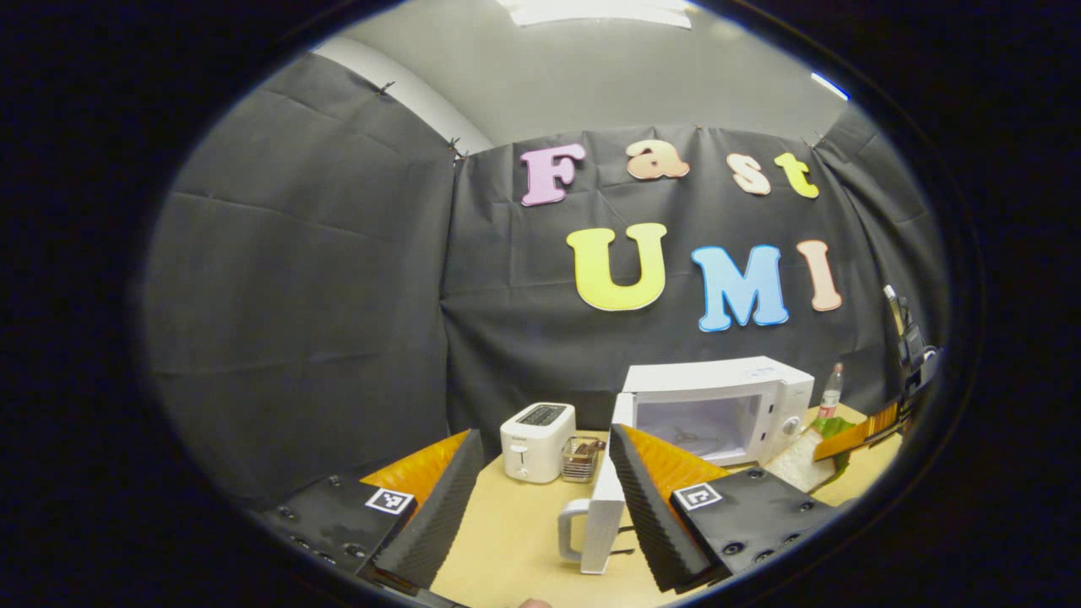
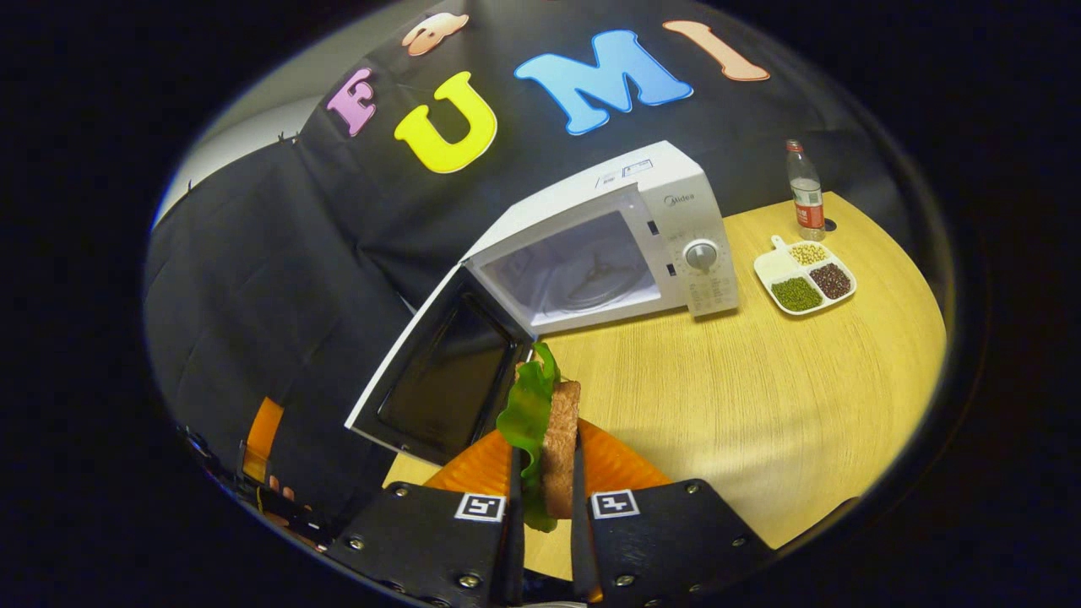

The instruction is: Open the microwave oven with the left hand, put the food in, and close the microwave oven.

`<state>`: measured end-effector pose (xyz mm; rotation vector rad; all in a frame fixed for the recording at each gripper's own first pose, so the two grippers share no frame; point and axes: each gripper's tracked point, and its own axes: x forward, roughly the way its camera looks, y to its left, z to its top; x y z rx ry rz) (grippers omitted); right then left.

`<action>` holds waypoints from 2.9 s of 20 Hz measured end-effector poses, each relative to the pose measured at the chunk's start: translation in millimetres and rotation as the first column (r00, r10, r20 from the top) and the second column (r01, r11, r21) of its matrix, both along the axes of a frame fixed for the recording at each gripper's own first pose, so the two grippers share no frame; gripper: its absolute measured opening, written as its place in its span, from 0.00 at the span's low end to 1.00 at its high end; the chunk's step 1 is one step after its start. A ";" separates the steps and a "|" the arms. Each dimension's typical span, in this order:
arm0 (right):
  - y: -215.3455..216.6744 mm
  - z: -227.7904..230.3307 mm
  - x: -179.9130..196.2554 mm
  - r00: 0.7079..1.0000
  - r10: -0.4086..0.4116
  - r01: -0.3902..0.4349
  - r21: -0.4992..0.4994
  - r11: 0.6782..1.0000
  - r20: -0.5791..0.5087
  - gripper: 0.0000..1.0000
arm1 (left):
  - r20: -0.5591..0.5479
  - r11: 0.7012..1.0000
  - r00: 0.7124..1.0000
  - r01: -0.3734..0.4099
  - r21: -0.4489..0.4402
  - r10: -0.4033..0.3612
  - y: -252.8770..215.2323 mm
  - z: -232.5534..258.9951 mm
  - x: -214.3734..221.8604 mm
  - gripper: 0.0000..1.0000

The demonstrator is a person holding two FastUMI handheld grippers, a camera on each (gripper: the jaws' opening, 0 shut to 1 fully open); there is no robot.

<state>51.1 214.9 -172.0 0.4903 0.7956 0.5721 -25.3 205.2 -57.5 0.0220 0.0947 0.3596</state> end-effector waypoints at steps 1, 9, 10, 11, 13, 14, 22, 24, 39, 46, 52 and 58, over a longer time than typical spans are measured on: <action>5.6 1.5 8.2 1.000 -0.028 0.028 0.016 0.999 0.009 0.23 | -0.001 1.000 1.000 -0.002 0.000 0.002 7.3 -0.4 1.5 0.98; 43.9 -1.3 88.6 0.973 -0.223 0.217 0.091 0.972 0.064 0.22 | -0.025 1.000 0.999 -0.021 -0.004 0.021 55.0 -11.5 12.1 0.96; 47.9 -3.2 98.6 0.968 -0.240 0.233 0.086 0.969 0.078 0.22 | -0.027 1.000 0.999 -0.020 -0.009 0.020 57.6 -13.6 15.2 0.96; 53.5 -5.0 106.7 0.964 -0.251 0.243 0.084 0.966 0.090 0.23 | -0.031 1.000 0.999 -0.017 -0.012 0.016 58.4 -17.6 18.6 0.95; 65.1 -9.6 122.9 0.959 -0.265 0.256 0.093 0.962 0.104 0.22 | -0.040 1.000 0.999 -0.005 -0.014 0.004 61.9 -21.7 25.8 0.98; 68.7 -11.8 131.7 0.953 -0.280 0.271 0.094 0.958 0.112 0.22 | -0.045 1.000 0.999 0.003 -0.012 -0.003 62.6 -25.0 29.1 0.96; 104.0 -42.4 192.7 0.919 -0.364 0.349 0.118 0.930 0.153 0.23 | -0.123 0.999 0.992 0.031 -0.021 -0.033 79.2 -56.8 47.1 0.96; 113.4 -52.8 209.1 0.912 -0.378 0.361 0.123 0.924 0.159 0.22 | -0.141 0.999 0.990 0.025 -0.020 -0.027 85.5 -66.3 49.8 0.96; 134.3 -117.0 280.2 0.815 -0.570 0.537 0.233 0.811 0.107 0.28 | -0.262 0.999 0.965 -0.007 0.043 0.018 138.3 -96.6 47.7 0.94; 88.9 -153.6 298.4 0.747 -0.642 0.651 0.008 0.759 0.174 0.54 | -0.259 1.000 0.966 -0.011 0.026 0.017 139.0 -101.3 45.2 0.99; 82.0 -111.2 275.1 0.782 -0.515 0.570 -0.068 0.819 0.351 0.98 | -0.226 1.000 0.974 0.003 -0.024 -0.009 122.2 -102.0 45.9 0.94; 69.4 -32.5 228.6 0.779 -0.362 0.466 -0.087 0.880 0.512 0.98 | -0.173 0.999 0.985 -0.003 -0.041 -0.004 101.9 -82.7 39.7 0.99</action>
